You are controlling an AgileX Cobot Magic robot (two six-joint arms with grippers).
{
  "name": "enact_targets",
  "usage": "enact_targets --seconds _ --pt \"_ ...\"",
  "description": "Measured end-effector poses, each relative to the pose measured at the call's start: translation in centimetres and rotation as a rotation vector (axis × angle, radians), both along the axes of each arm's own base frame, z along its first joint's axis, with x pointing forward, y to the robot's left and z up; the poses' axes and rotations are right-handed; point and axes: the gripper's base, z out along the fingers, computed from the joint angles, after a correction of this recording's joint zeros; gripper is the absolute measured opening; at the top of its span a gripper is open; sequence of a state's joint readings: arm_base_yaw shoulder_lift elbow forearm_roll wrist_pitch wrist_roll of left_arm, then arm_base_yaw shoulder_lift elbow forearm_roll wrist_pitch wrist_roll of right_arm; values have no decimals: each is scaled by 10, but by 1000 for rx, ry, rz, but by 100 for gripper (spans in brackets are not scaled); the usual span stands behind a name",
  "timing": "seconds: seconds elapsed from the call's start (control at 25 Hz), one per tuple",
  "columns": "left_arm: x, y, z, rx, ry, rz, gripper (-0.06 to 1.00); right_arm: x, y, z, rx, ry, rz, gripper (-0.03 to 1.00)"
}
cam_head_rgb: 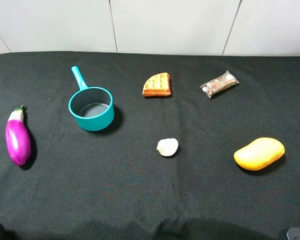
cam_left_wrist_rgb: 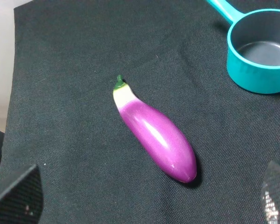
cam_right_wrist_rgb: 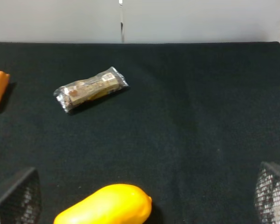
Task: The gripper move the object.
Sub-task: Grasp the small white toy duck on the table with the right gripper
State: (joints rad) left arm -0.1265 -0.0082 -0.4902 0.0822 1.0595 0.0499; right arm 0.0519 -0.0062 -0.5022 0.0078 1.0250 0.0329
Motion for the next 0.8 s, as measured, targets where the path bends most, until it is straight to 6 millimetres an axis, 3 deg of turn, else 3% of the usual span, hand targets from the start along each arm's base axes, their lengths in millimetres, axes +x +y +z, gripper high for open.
enact_targets --seconds 0.28,0.8 --pt "0 0 0 0 0 0 99 13 3 18 6 85 21 69" --pt "0 0 0 0 0 0 99 81 14 47 -135 317 206 69"
